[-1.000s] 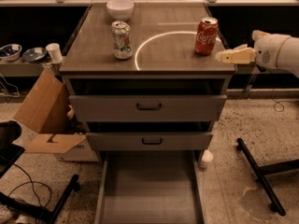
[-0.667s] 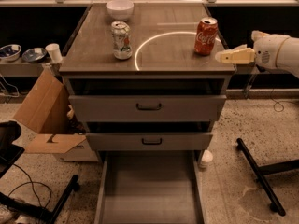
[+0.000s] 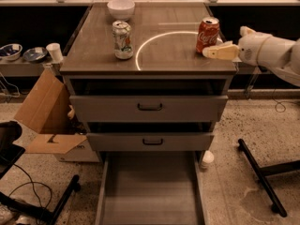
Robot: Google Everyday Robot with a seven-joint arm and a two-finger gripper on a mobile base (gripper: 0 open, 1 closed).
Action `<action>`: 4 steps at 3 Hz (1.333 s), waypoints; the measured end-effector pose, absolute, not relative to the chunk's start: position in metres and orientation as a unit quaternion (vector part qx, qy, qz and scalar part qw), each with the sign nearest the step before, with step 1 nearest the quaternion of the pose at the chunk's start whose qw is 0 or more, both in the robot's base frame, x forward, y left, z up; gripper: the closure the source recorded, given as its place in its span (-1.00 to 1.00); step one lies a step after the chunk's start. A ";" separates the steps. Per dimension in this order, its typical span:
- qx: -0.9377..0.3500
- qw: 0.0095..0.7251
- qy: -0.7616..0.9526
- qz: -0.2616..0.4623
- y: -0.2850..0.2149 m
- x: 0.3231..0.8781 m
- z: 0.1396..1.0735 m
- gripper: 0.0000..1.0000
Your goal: Place coke can into bottom drawer
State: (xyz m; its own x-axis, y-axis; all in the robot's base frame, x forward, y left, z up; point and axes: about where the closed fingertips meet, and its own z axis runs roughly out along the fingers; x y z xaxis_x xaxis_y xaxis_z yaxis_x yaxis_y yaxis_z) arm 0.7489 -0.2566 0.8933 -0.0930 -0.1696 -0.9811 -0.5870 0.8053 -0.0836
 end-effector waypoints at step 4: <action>-0.242 0.646 0.705 0.162 -0.207 0.818 0.891 -0.18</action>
Offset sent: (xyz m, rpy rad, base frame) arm 0.0745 0.0550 -0.0003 -0.0132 -0.0485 -0.0343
